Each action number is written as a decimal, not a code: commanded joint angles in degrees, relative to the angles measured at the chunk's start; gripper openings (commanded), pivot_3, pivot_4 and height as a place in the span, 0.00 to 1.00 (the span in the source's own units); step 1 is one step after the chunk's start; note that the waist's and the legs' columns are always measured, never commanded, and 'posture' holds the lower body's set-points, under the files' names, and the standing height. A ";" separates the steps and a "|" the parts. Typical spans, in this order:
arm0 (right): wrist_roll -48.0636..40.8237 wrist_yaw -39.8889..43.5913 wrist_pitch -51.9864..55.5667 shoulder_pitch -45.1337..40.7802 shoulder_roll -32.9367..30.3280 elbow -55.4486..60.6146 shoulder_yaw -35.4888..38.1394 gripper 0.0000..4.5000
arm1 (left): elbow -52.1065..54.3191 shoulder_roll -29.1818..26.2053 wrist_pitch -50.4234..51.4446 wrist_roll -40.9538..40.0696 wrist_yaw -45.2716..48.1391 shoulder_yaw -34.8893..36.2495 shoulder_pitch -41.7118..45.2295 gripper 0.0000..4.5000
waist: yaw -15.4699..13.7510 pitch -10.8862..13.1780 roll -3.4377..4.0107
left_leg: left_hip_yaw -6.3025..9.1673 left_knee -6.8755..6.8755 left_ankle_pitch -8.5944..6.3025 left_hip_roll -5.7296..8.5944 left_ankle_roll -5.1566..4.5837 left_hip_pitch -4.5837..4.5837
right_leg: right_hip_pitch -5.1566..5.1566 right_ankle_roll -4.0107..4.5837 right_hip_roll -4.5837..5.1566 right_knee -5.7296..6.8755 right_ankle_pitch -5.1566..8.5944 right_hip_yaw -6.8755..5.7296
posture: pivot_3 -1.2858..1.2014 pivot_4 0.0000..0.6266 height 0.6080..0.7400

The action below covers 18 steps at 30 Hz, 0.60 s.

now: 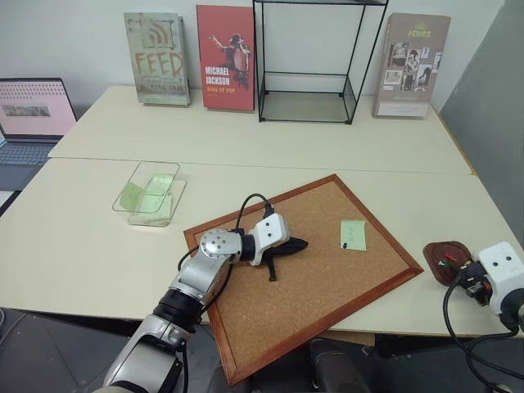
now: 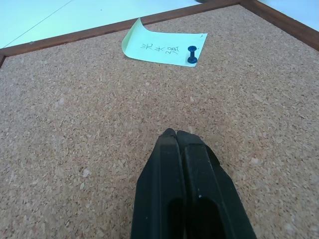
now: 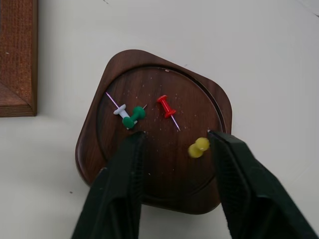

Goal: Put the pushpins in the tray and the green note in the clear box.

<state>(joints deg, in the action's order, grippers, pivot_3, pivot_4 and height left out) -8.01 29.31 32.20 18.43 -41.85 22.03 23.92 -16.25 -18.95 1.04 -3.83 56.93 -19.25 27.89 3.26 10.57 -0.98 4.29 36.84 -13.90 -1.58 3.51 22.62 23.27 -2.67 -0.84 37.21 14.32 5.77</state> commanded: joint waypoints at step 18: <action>-17.56 2.63 7.38 -7.97 6.50 15.85 -3.88 0.63 | -2.00 -0.56 1.23 1.57 0.01 -0.72 -0.48 0.00 | -0.01 0.00 0.00 | 0.02 -0.01 0.00 -0.03 0.00 0.03 | -0.02 -0.01 -0.02 -0.08 0.00 -0.03 | 0.52 0.24 1.00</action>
<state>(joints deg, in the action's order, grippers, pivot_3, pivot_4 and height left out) -25.74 33.39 39.89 11.97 -36.31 35.83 23.47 -16.34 -18.89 1.06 -3.84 57.01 -19.31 28.01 3.26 10.57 -0.99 4.31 36.82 -13.90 -1.61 3.51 22.66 23.26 -2.68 -0.86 37.11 14.31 5.75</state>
